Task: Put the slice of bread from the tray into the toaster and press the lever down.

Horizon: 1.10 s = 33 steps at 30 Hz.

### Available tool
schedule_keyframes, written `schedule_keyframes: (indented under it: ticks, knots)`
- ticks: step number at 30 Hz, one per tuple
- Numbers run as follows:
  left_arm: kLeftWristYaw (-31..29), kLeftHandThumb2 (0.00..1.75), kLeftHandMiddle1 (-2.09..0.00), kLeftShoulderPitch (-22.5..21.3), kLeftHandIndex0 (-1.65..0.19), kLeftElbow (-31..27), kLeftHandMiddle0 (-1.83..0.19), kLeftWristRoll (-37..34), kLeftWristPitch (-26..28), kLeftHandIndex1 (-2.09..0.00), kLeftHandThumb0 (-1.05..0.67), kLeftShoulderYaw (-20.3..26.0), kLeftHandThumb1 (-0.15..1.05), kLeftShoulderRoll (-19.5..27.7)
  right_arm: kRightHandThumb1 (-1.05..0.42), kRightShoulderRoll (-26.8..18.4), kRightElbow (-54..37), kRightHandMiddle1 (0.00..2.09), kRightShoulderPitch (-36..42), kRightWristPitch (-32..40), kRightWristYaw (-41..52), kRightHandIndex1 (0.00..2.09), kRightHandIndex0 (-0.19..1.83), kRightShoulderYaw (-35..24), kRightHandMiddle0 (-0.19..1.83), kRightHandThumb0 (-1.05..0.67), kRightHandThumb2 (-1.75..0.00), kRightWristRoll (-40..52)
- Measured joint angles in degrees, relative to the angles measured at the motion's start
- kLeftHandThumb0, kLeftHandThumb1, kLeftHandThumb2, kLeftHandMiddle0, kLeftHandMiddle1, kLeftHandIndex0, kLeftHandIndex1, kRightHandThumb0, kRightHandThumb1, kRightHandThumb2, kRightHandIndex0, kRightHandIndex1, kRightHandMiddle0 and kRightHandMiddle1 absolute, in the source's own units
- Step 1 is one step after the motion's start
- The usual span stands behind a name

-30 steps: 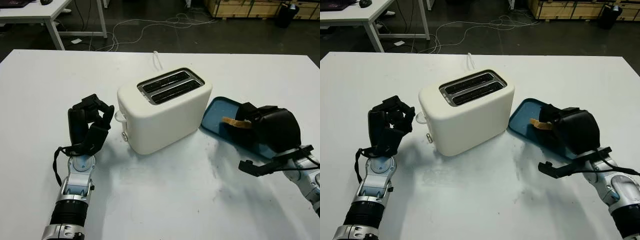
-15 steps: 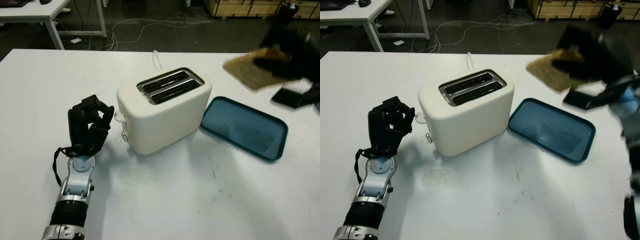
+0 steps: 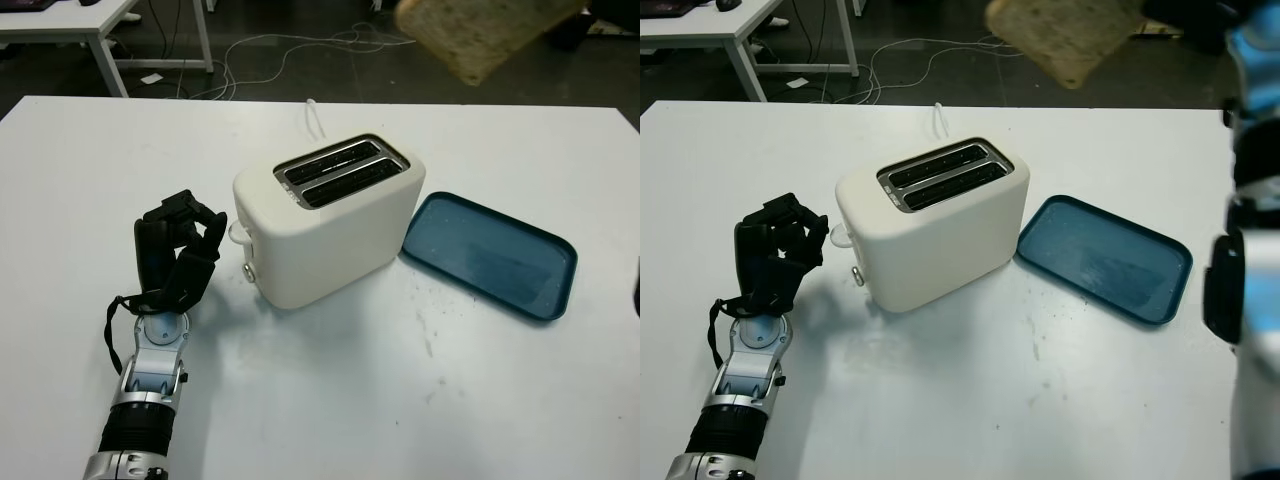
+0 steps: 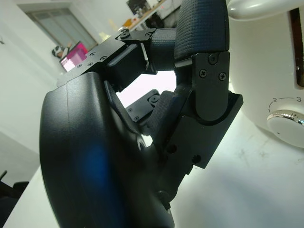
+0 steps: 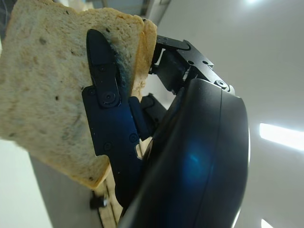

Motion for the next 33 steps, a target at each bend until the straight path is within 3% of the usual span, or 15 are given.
schedule_keyframes:
  ticks: [4, 7, 12, 33]
  knots:
    - [0.0, 0.52, -1.49, 0.0, -1.07, 0.0, -1.30, 0.0, 0.0, -1.44, -0.99, 0.0, 0.79, 0.0, -0.92, 5.0, 0.4, 1.74, -1.1, 1.9, 6.8, 1.74, 1.16, -0.3, 0.99, -0.42, -0.19, 4.3]
    - [0.2, 0.52, -1.49, 0.0, -1.07, 0.0, -1.30, 0.2, 0.0, -1.45, -0.99, 0.0, 0.80, 0.0, -0.92, 7.6, 1.1, 1.74, -1.1, 2.2, 10.9, 1.75, 1.16, -0.3, 0.97, -0.51, -0.23, 5.8]
    - [0.3, 0.52, -1.50, 0.0, -1.04, 0.0, -1.29, 0.8, 0.0, -1.45, -0.96, 0.0, 0.80, 0.0, -0.92, 10.6, 1.0, 1.75, -0.6, 5.3, 17.3, 1.75, 1.10, -0.8, 0.89, -0.52, -0.29, 8.5]
    - [0.3, 0.48, -1.48, 0.0, -1.05, 0.0, -1.30, 1.0, 0.1, -1.44, -0.98, 0.0, 0.81, 0.0, -0.92, 11.1, 0.3, 1.75, 6.5, 9.9, 23.6, 1.75, 1.08, 0.7, 0.84, -0.47, -0.33, 7.7]
